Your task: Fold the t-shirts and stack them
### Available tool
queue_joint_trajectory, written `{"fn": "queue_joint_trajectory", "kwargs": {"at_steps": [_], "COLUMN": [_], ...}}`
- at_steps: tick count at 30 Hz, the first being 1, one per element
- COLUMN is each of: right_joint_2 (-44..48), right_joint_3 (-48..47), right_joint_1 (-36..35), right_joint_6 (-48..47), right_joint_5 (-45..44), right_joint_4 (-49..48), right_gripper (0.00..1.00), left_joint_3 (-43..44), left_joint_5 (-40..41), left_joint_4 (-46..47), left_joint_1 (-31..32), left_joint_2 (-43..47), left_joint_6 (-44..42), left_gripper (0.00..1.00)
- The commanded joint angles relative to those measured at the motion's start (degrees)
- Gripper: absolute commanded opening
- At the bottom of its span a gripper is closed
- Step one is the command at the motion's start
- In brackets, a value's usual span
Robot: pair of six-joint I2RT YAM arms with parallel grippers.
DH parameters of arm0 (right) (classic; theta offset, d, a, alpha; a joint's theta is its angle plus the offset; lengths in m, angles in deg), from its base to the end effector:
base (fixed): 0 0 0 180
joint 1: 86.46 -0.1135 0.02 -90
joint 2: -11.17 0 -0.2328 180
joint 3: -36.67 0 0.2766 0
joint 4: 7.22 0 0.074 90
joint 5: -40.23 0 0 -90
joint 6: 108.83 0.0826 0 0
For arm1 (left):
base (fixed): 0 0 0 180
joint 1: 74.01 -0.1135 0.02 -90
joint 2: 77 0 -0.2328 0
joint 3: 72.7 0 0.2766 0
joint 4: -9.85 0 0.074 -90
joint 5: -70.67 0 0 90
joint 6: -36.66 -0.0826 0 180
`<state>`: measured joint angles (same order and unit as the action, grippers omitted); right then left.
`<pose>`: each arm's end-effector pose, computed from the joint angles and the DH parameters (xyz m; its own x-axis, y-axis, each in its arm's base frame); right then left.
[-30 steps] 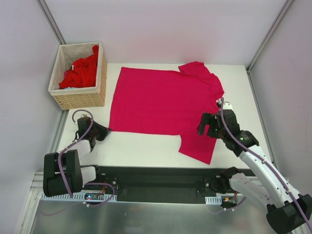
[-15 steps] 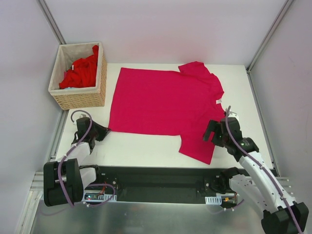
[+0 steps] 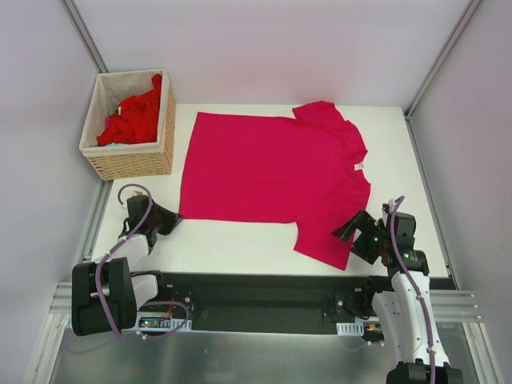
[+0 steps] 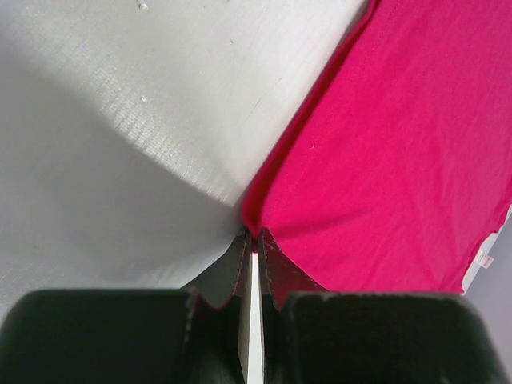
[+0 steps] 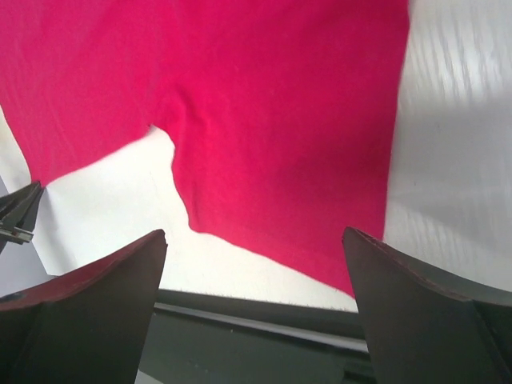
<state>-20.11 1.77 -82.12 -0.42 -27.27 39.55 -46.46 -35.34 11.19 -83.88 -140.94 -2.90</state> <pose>0.2085 0.0159 0.1490 -0.7129 0.3467 -0.6096 0.0176 0.8778 0.4787 0.2602 0.0221 0.0625 -0.4137 -0.8242 -0.3868 -0.4159 0.5490 -0.7250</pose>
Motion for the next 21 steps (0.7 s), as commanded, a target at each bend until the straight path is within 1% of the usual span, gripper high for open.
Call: {"fn": "queue_joint_trajectory", "kwargs": {"at_steps": [1,2,4,6,15,21], "right_joint_2": [4.73,6.05,9.57,10.19,12.13,11.95], "right_joint_3": [0.57,0.66,1.36,1.89,8.04,6.82], "right_joint_1": [0.67,0.67,0.76,0.85,2.43,2.69], "right_joint_6": [0.75,0.75,2.05,2.59,6.98,6.46], "right_joint_5": [2.29,0.98,1.49,-0.17,0.97,-0.27], "right_joint_4": [10.30,12.06,15.50,18.39,18.23,17.70], "right_gripper": [0.96,0.96,0.96,0.96,0.98,0.99], "left_joint_3": [-0.27,-0.27,-0.36,-0.36,-0.18,0.08], "left_joint_5": [-0.43,-0.34,0.01,0.10,0.01,0.01], "left_joint_4": [0.55,0.46,0.11,-0.07,-0.42,-0.51], "left_joint_1": [-0.59,-0.59,-0.68,-0.68,-0.85,-0.94], "left_joint_2": [-0.31,-0.31,0.13,0.22,0.22,-0.22], "left_joint_6": [0.63,0.54,0.54,0.37,0.45,0.45], "left_gripper": [0.00,0.00,0.00,0.00,0.00,0.00]}}
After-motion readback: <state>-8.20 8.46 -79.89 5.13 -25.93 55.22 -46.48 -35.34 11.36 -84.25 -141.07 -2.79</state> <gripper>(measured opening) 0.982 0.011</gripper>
